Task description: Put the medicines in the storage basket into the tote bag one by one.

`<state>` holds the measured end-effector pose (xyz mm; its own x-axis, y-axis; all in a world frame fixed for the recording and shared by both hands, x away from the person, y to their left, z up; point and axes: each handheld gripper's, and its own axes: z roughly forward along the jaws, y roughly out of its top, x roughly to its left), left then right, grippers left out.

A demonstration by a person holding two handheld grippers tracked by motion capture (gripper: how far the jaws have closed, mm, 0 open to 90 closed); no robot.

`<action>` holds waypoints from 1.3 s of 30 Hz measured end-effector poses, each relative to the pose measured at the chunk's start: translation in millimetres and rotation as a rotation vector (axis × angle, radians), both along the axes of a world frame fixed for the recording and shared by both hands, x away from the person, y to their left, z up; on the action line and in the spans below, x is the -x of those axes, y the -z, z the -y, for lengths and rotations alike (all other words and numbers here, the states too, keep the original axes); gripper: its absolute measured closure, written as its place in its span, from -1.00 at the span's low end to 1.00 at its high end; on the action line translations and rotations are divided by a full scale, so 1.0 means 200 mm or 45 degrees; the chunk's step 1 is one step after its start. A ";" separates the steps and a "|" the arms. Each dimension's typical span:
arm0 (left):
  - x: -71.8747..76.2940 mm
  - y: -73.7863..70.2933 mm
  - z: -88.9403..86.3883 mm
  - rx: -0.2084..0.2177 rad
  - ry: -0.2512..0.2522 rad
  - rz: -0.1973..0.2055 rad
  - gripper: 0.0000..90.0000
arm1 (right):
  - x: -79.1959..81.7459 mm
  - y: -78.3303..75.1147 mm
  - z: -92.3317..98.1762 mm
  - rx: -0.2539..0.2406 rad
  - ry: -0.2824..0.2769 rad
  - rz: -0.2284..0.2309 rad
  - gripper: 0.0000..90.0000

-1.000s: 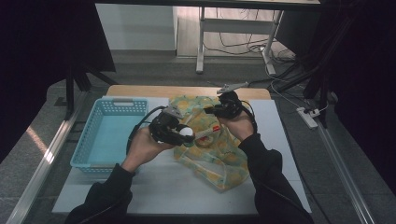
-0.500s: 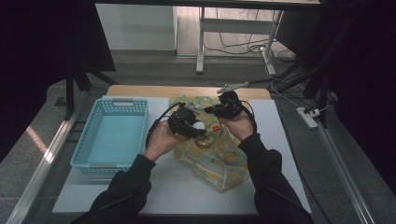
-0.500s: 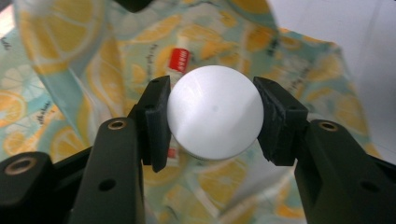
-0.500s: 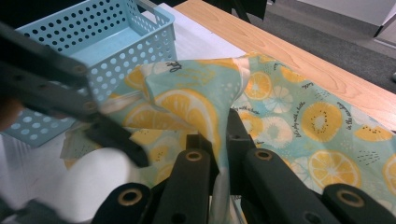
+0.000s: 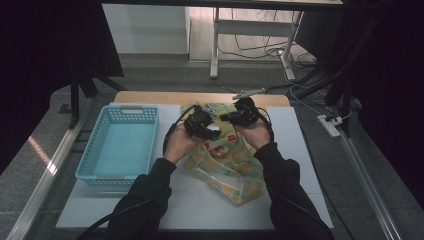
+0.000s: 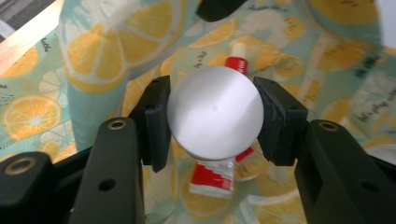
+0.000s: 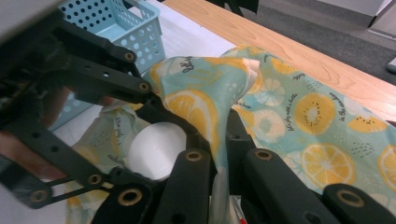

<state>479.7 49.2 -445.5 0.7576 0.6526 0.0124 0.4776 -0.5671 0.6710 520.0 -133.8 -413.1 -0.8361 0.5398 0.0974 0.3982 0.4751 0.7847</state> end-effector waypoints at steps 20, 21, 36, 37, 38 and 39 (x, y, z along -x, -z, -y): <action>-0.11 0.15 0.01 -0.007 -0.094 0.011 0.11 | -0.04 0.06 -0.02 0.005 0.031 -0.017 0.99; -0.10 0.14 0.01 -0.005 -0.093 0.013 0.06 | -0.04 0.06 -0.02 0.003 0.034 -0.018 0.99; 0.02 0.01 -0.03 0.133 0.000 -0.033 -0.45 | -0.04 0.03 0.00 -0.014 0.034 -0.009 0.98; 0.03 0.00 -0.03 0.136 0.008 -0.030 -0.47 | -0.04 0.03 0.00 -0.013 0.033 -0.007 0.98; 0.05 -0.01 -0.03 0.139 0.014 -0.026 -0.49 | -0.03 0.03 0.00 -0.014 0.031 -0.008 0.98; 0.06 -0.02 -0.03 0.143 0.024 -0.023 -0.51 | -0.03 0.03 0.00 -0.014 0.030 -0.010 0.98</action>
<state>466.9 55.4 -441.1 0.7690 0.6350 -0.0738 0.4804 -0.4979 0.7220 526.1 -134.1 -418.7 -0.8222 0.5584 0.1103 0.4157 0.4568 0.7865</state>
